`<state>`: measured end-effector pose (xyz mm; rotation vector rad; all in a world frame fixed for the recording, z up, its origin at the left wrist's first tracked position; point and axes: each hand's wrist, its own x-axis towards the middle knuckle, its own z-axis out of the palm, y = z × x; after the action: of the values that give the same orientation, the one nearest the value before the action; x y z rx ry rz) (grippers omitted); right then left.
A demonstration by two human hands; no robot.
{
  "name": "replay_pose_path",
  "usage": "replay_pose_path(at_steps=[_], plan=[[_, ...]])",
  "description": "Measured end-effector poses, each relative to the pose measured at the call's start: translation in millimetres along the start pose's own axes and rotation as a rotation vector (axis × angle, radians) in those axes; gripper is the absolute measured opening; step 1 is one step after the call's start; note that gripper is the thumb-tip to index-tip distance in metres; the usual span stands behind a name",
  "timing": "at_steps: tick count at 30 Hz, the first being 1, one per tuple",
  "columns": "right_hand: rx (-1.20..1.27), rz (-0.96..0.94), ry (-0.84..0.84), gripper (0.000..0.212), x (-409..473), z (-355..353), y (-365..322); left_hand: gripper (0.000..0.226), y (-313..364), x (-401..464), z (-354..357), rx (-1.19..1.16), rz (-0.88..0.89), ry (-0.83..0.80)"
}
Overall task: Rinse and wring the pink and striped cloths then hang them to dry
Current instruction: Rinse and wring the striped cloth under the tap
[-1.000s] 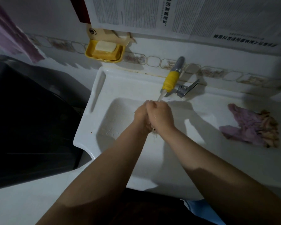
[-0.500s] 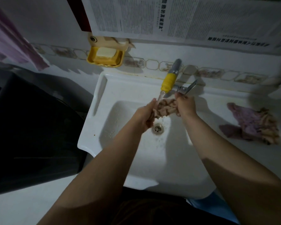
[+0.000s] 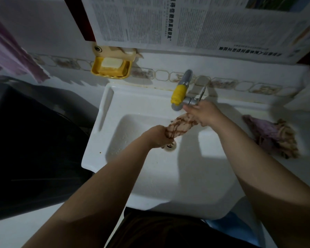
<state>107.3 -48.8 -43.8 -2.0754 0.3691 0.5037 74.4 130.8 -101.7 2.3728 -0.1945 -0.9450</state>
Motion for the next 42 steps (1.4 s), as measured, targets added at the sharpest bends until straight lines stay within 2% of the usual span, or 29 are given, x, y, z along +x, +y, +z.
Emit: replay_pose_path(at_steps=[2, 5, 8, 11, 13, 14, 16, 17, 18, 20, 21, 22, 24, 25, 27, 29, 31, 33, 35, 36, 38, 40, 42], plan=[[0.009, 0.064, 0.009, 0.035, 3.5, -8.1, 12.9, 0.03, -7.2, -2.3, -3.3, -0.074, 0.024, -0.081], [-0.124, 0.025, 0.176, 0.044, 7.7, -4.1, 26.0, 0.02, -3.6, -16.2, -3.7, -0.337, 0.057, -0.232], [-0.112, -0.089, 0.271, 0.031, -2.3, 18.9, 17.4, 0.021, 0.2, -28.2, 14.7, -0.964, -0.112, -0.408], [-0.266, -0.403, 0.214, 0.023, -29.5, 46.5, 9.2, 0.055, 0.3, -34.8, 23.1, -1.473, -0.116, -0.522], [-0.453, -0.651, 0.123, 0.027, -51.9, 59.4, 14.7, 0.077, -1.7, -35.7, 18.4, -1.685, -0.106, -0.492], [-0.543, -0.719, 0.058, 0.033, -61.4, 62.8, 20.6, 0.078, -3.1, -37.3, 14.2, -1.727, -0.09, -0.45], [-0.578, -0.745, -0.066, 0.042, -75.8, 64.2, 33.7, 0.057, -8.1, -40.4, 8.8, -1.654, -0.036, -0.378], [-0.483, -0.702, -0.108, 0.041, -82.7, 62.8, 36.9, 0.041, -11.7, -41.4, 7.4, -1.575, -0.054, -0.354], [-0.354, -0.676, -0.103, 0.038, -86.6, 59.1, 38.9, 0.028, -15.5, -42.6, 5.8, -1.519, -0.094, -0.347], [-0.235, -0.729, 0.055, 0.036, -85.7, 48.4, 45.4, 0.015, -23.6, -47.5, -0.3, -1.444, -0.137, -0.357], [-0.317, -0.807, 0.152, 0.04, -81.3, 43.3, 48.9, 0.013, -25.8, -51.0, -5.1, -1.413, -0.132, -0.369], [-0.502, -0.908, 0.209, 0.047, -77.5, 39.6, 51.0, 0.012, -25.2, -56.3, -11.3, -1.38, -0.111, -0.393], [-0.907, -1.065, 0.191, 0.062, -71.1, 38.2, 52.5, 0.013, -17.0, -65.5, -21.5, -1.256, -0.063, -0.481], [-1.028, -1.12, 0.185, 0.064, -67.7, 39.5, 49.5, 0.016, -8.4, -68.9, -24.7, -1.161, -0.046, -0.526], [-1.113, -1.209, 0.225, 0.059, -63.0, 46.0, 38.7, 0.02, 9.9, -73.3, -28.1, -0.971, -0.03, -0.591], [-1.094, -1.266, 0.324, 0.048, -60.7, 50.1, 24.9, 0.018, 22.9, -74.3, -26.5, -0.804, -0.056, -0.602], [-1.115, -1.22, 0.386, 0.043, -58.4, 52.3, 15.4, 0.017, 32.2, -74.6, -23.6, -0.601, -0.117, -0.46], [-1.239, -1.05, 0.37, 0.036, -58.8, 58.5, 9.0, 0.012, 35.5, -72.1, -18.0, -0.265, -0.101, -0.2], [-1.302, -0.833, 0.279, 0.035, -67.4, 62.9, -4.4, 0.023, 33.1, -69.8, -9.9, 0.043, -0.057, 0.067], [-1.309, -0.728, 0.168, 0.031, -74.2, 63.6, -11.5, 0.026, 32.0, -72.4, -8.4, 0.142, -0.068, 0.154], [-1.176, -0.53, -0.025, 0.022, -76.4, 65.1, -15.2, 0.023, 28.9, -76.0, -7.6, 0.396, -0.011, 0.272], [-1.01, -0.324, -0.187, 0.024, -72.2, 66.7, -19.4, 0.024, 25.2, -76.3, -15.3, 0.635, 0.116, 0.337], [-0.887, -0.264, -0.298, 0.021, -70.5, 72.3, -21.5, 0.023, 24.3, -77.0, -28.7, 0.819, 0.241, 0.351]])
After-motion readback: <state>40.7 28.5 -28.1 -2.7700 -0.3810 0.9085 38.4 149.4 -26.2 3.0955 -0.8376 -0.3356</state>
